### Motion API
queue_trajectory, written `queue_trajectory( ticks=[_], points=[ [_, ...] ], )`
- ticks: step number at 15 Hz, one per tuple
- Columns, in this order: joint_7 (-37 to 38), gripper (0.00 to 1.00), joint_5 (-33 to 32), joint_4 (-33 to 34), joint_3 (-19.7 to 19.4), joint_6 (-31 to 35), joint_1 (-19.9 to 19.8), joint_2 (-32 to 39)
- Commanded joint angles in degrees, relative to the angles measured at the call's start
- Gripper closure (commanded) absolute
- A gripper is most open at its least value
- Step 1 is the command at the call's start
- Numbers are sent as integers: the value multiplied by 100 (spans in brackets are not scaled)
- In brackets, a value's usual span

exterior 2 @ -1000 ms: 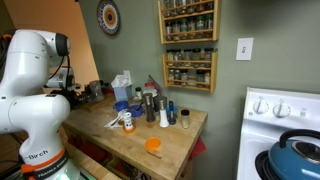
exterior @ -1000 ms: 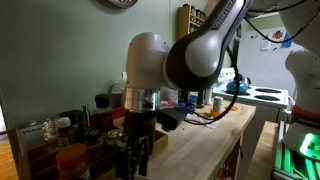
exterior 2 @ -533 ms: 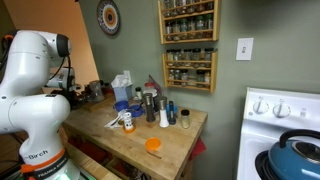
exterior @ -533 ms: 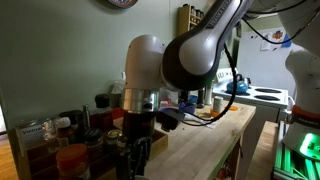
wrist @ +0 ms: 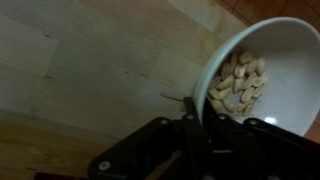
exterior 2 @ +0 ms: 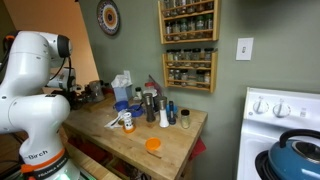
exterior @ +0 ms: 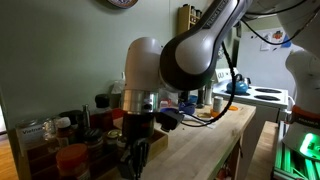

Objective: Pick up the white bowl and put it on the right side of the table

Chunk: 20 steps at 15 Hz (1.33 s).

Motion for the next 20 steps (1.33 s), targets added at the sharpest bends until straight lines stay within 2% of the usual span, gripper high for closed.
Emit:
queue_trajectory(
  ticks=[1,9,14,19,20],
  points=[
    [-186,100,163,0,107,13,-106,51],
    [-238,98,150,-379,102,4,-235,-208],
    [-763,98,273,-1030,365,590,-576,-489],
    [-754,98,723,-1784,758,1526,-1004,-760],
    [-561,93,458,-1304,571,1214,-803,-523]
  ],
)
